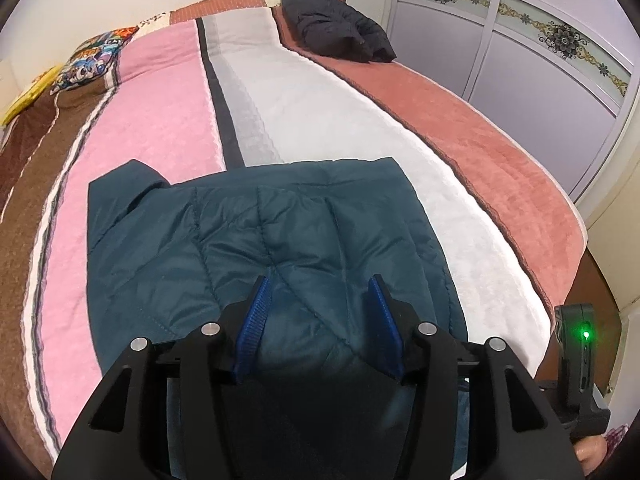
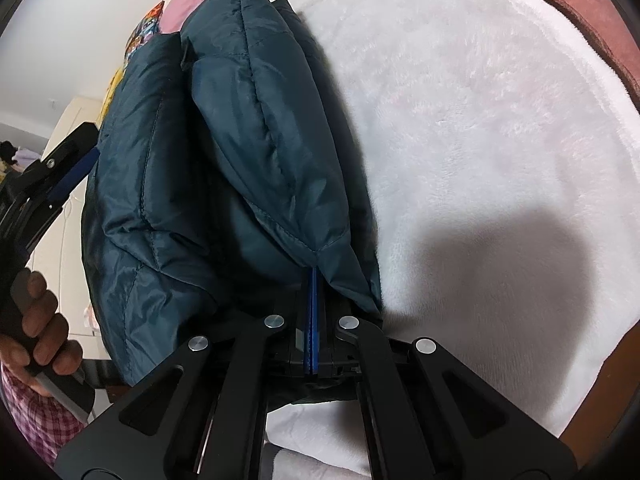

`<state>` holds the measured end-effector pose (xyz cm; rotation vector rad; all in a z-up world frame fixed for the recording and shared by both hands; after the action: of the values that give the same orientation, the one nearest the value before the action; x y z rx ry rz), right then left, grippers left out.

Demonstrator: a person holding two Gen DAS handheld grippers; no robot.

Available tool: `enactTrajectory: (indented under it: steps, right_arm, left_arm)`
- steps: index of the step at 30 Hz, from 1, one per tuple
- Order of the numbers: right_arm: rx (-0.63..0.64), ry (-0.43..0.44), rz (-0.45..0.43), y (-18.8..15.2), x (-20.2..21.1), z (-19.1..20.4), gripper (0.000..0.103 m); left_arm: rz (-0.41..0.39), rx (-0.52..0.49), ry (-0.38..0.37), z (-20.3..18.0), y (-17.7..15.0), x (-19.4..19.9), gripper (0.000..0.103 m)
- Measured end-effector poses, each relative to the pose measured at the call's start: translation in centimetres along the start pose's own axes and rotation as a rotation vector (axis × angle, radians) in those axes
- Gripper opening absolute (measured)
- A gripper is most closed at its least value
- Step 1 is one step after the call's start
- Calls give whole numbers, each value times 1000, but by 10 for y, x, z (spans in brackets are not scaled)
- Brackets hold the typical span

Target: Fold large clothes

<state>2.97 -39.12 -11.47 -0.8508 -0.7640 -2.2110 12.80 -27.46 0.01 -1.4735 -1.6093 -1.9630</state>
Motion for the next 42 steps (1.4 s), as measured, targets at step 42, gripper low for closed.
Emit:
enactTrajectory:
  steps: [42]
  right_arm:
    - [295,93,-193,-44,99,79,7]
  left_arm:
    - [82,209,-123,94,-140,90,65]
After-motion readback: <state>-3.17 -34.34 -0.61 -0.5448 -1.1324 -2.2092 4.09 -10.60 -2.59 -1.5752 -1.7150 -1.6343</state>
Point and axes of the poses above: each gripper's, at about its wrist camera, not at the fingertips, and x roughly against the way its jaws point, z to its left, y to its top, the point moved 4 cm from there along -x, roughly the way its jaws point, and after that the axes turned 1 degree about x, right-handed, at the moved point
